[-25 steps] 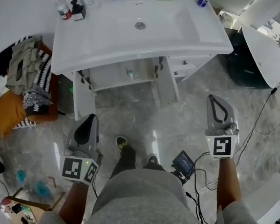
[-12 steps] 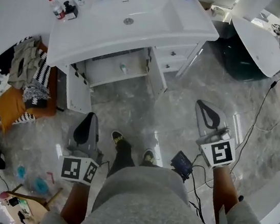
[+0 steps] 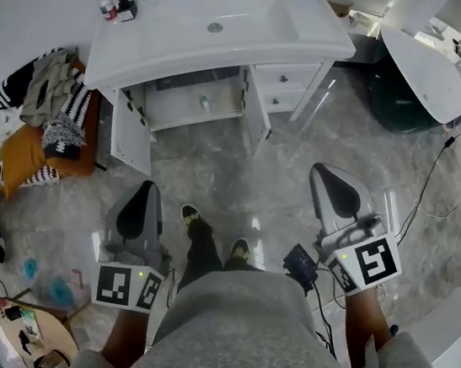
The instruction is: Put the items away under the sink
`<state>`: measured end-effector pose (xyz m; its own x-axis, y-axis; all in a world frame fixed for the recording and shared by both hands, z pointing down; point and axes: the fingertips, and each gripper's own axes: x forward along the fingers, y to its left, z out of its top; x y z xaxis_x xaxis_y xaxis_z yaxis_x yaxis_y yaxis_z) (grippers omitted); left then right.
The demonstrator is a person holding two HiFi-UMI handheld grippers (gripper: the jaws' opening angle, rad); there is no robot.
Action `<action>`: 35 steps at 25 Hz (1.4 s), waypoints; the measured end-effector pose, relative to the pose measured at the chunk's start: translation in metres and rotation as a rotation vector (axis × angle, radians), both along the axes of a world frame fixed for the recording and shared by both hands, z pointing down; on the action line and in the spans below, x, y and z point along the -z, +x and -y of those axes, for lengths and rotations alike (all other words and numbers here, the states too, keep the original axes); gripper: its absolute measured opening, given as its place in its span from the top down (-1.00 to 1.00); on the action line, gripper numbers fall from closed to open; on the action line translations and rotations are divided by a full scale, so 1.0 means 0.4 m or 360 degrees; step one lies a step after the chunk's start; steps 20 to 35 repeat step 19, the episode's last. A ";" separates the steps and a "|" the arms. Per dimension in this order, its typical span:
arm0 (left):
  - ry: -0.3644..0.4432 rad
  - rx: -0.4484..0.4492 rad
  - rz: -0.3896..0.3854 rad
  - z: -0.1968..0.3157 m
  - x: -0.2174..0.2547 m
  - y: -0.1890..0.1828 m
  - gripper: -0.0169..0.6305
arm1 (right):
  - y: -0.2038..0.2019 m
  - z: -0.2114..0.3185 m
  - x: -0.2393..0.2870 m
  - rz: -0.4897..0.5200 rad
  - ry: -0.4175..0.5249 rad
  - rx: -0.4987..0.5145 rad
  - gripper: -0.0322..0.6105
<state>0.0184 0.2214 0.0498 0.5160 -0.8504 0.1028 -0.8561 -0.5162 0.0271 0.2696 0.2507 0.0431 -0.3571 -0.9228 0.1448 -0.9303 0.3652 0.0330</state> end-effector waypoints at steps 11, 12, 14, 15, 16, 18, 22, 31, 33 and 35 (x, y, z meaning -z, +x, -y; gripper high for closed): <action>0.0072 -0.0016 -0.0082 -0.073 0.042 0.030 0.92 | 0.009 -0.054 0.055 0.0020 0.0102 0.0015 0.92; 0.0077 -0.0015 -0.0090 -0.073 0.045 0.031 0.92 | 0.013 -0.055 0.058 0.0018 0.0110 0.0011 0.92; 0.0079 -0.0015 -0.0110 -0.071 0.051 0.034 0.92 | 0.021 -0.052 0.066 0.0005 0.0120 0.0002 0.92; 0.0077 -0.0017 -0.0117 -0.070 0.053 0.037 0.92 | 0.024 -0.051 0.070 -0.0002 0.0123 -0.0003 0.92; 0.0075 -0.0019 -0.0119 -0.071 0.055 0.040 0.92 | 0.025 -0.052 0.072 -0.0008 0.0125 -0.0007 0.92; 0.0076 -0.0028 -0.0117 -0.078 0.058 0.046 0.92 | 0.027 -0.060 0.074 -0.0015 0.0126 -0.0012 0.92; 0.0077 -0.0033 -0.0114 -0.082 0.060 0.049 0.92 | 0.028 -0.064 0.075 -0.0018 0.0127 -0.0015 0.92; 0.0077 -0.0033 -0.0114 -0.082 0.060 0.049 0.92 | 0.028 -0.064 0.075 -0.0018 0.0127 -0.0015 0.92; 0.0077 -0.0033 -0.0114 -0.082 0.060 0.049 0.92 | 0.028 -0.064 0.075 -0.0018 0.0127 -0.0015 0.92; 0.0077 -0.0033 -0.0114 -0.082 0.060 0.049 0.92 | 0.028 -0.064 0.075 -0.0018 0.0127 -0.0015 0.92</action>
